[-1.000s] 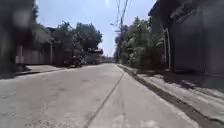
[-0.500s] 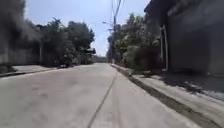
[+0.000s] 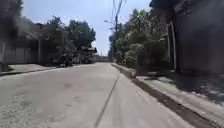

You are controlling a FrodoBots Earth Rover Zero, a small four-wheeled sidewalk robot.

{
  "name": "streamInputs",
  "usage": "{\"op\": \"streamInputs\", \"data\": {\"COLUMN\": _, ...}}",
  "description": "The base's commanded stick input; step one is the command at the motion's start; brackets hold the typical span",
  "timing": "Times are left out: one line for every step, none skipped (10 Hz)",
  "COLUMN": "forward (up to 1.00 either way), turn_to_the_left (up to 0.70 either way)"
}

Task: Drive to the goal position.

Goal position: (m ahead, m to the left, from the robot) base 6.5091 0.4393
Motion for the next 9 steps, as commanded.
{"op": "streamInputs", "data": {"forward": 0.85, "turn_to_the_left": 0.00}}
{"op": "streamInputs", "data": {"forward": 0.85, "turn_to_the_left": 0.00}}
{"op": "streamInputs", "data": {"forward": 0.85, "turn_to_the_left": 0.00}}
{"op": "streamInputs", "data": {"forward": 0.85, "turn_to_the_left": 0.00}}
{"op": "streamInputs", "data": {"forward": 0.85, "turn_to_the_left": 0.00}}
{"op": "streamInputs", "data": {"forward": 0.85, "turn_to_the_left": 0.00}}
{"op": "streamInputs", "data": {"forward": 0.85, "turn_to_the_left": 0.00}}
{"op": "streamInputs", "data": {"forward": 0.85, "turn_to_the_left": 0.00}}
{"op": "streamInputs", "data": {"forward": 0.85, "turn_to_the_left": 0.00}}
